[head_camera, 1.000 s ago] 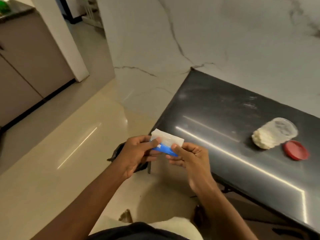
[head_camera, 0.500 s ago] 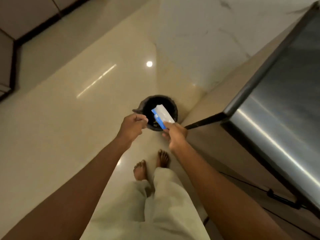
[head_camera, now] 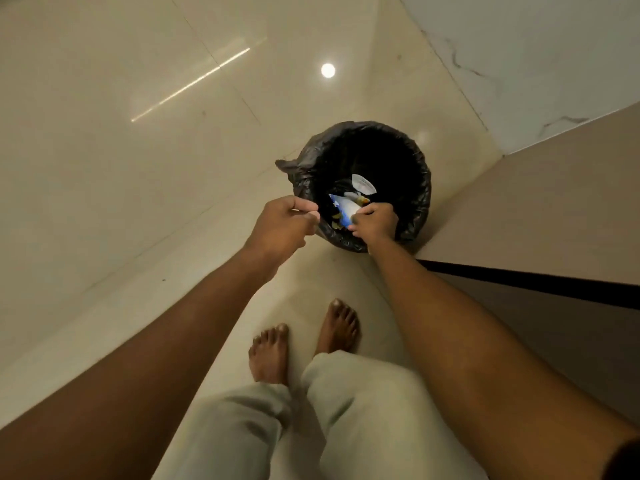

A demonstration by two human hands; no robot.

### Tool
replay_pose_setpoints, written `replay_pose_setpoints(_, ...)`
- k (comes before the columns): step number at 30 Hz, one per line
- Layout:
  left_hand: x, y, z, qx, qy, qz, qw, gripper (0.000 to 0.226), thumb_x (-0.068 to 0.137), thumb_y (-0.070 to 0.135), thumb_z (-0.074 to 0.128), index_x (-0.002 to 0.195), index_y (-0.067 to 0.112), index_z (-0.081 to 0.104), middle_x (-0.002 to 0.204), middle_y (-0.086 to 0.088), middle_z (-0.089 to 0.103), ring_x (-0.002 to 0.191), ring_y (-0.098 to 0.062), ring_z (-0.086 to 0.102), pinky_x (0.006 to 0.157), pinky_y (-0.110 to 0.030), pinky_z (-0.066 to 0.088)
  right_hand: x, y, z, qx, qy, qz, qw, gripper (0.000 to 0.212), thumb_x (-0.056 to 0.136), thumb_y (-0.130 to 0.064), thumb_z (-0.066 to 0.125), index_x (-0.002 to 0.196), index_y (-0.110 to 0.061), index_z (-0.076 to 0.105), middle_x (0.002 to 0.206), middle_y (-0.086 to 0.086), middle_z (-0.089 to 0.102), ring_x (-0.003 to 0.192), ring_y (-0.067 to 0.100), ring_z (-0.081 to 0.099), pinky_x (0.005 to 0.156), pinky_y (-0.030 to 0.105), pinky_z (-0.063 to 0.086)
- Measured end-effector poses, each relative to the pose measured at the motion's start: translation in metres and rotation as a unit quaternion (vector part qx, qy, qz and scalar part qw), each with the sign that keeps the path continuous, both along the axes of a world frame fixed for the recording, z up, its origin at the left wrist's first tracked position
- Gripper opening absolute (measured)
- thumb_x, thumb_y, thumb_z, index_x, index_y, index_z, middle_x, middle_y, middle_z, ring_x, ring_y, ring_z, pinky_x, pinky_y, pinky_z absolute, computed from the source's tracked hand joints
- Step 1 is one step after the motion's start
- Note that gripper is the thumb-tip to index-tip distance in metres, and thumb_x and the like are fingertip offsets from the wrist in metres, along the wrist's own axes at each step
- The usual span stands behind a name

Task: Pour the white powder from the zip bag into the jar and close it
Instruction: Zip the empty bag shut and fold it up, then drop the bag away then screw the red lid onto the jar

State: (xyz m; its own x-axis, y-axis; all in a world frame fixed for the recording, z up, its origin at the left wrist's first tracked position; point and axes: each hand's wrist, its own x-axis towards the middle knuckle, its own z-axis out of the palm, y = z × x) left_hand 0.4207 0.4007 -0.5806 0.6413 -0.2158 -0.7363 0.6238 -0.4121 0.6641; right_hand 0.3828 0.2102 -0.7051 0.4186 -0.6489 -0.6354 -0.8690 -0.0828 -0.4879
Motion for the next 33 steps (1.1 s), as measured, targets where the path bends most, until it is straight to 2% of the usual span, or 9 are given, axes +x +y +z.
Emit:
replay_pose_setpoints(3, 0.003, 0.004, 0.0, 0.009, -0.015, -0.004, 1.0, 0.015, 0.1, 0.013, 0.067, 0.114, 0.012, 0.073, 0.094, 0.0, 0.075, 0.085, -0.011, 0.071, 0.078, -0.031, 0.057, 0.0, 0.001, -0.009, 0.018, 0.017, 0.02, 0.999, 0.013, 0.095, -0.001, 0.067, 0.101, 0.003, 0.078, 0.101, 0.023, 0.078, 0.084, 0.031, 0.079, 0.079, 0.046, 0.066)
replay_pose_setpoints(7, -0.004, 0.011, 0.059, 0.0, -0.026, -0.01, 1.0, 0.011, 0.099, 0.013, 0.069, 0.108, 0.016, 0.073, 0.091, 0.002, 0.073, 0.083, -0.012, 0.069, 0.074, -0.029, 0.054, -0.017, 0.011, 0.055, 0.021, -0.02, 0.006, 1.0, 0.017, 0.097, 0.0, 0.062, 0.095, -0.001, 0.079, 0.097, 0.018, 0.079, 0.083, 0.028, 0.08, 0.08, 0.047, 0.066)
replay_pose_setpoints(15, -0.052, 0.018, 0.283, 0.006, -0.069, -0.035, 0.997, 0.012, 0.099, 0.01, 0.07, 0.109, 0.015, 0.075, 0.096, -0.003, 0.072, 0.088, -0.015, 0.069, 0.08, -0.029, 0.056, -0.091, 0.05, 0.336, 0.002, -0.166, 0.082, 0.983, 0.009, 0.09, -0.005, 0.069, 0.094, -0.004, 0.077, 0.084, 0.014, 0.078, 0.082, 0.033, 0.075, 0.079, 0.054, 0.061)
replay_pose_setpoints(18, -0.071, 0.02, 0.36, 0.005, -0.1, -0.065, 0.993, 0.014, 0.098, 0.009, 0.068, 0.108, 0.015, 0.076, 0.099, 0.001, 0.072, 0.096, -0.017, 0.068, 0.09, -0.036, 0.056, -0.12, 0.06, 0.441, -0.021, -0.212, 0.136, 0.967, 0.011, 0.096, -0.013, 0.066, 0.101, -0.012, 0.076, 0.09, 0.001, 0.078, 0.086, 0.015, 0.074, 0.082, 0.038, 0.061)
replay_pose_setpoints(21, -0.086, 0.019, 0.421, -0.003, -0.161, -0.095, 0.982, 0.013, 0.099, 0.012, 0.068, 0.107, 0.016, 0.077, 0.103, 0.005, 0.074, 0.099, -0.014, 0.069, 0.091, -0.031, 0.056, -0.139, 0.06, 0.532, -0.09, -0.243, 0.238, 0.936, 0.014, 0.099, -0.016, 0.064, 0.105, -0.017, 0.077, 0.096, -0.006, 0.077, 0.083, 0.004, 0.068, 0.076, 0.02, 0.054)
replay_pose_setpoints(23, -0.098, 0.015, 0.455, -0.014, -0.213, -0.124, 0.969, 0.012, 0.099, 0.012, 0.069, 0.108, 0.015, 0.076, 0.106, 0.003, 0.076, 0.1, -0.011, 0.07, 0.089, -0.023, 0.055, -0.15, 0.058, 0.584, -0.136, -0.256, 0.273, 0.917, 0.016, 0.1, -0.017, 0.063, 0.109, -0.017, 0.076, 0.101, -0.005, 0.076, 0.084, 0.003, 0.065, 0.075, 0.014, 0.049)
replay_pose_setpoints(26, -0.115, -0.002, 0.489, -0.047, -0.285, -0.174, 0.942, 0.012, 0.099, 0.01, 0.067, 0.108, 0.014, 0.075, 0.108, 0.002, 0.076, 0.1, -0.01, 0.071, 0.084, -0.011, 0.053, -0.171, 0.042, 0.645, -0.231, -0.291, 0.261, 0.891, 0.017, 0.102, -0.015, 0.06, 0.11, -0.012, 0.074, 0.1, 0.001, 0.076, 0.085, 0.011, 0.068, 0.076, 0.02, 0.053)
replay_pose_setpoints(29, -0.128, -0.034, 0.514, -0.075, -0.357, -0.24, 0.9, 0.013, 0.099, 0.012, 0.065, 0.105, 0.02, 0.074, 0.106, 0.008, 0.076, 0.099, -0.004, 0.07, 0.086, -0.013, 0.052, -0.201, 0.019, 0.679, -0.349, -0.323, 0.22, 0.852, 0.016, 0.099, -0.003, 0.061, 0.104, -0.002, 0.076, 0.095, 0.01, 0.077, 0.079, 0.022, 0.071, 0.073, 0.027, 0.056)
replay_pose_setpoints(33, -0.149, -0.086, 0.544, -0.124, -0.427, -0.316, 0.838, 0.008, 0.1, 0.023, 0.065, 0.103, 0.026, 0.071, 0.108, 0.011, 0.071, 0.1, -0.003, 0.067, 0.08, -0.013, 0.046, -0.255, -0.015, 0.701, -0.451, -0.283, 0.156, 0.832, 0.012, 0.101, -0.002, 0.063, 0.098, 0.0, 0.074, 0.088, 0.013, 0.074, 0.069, 0.027, 0.069, 0.061, 0.042, 0.058)
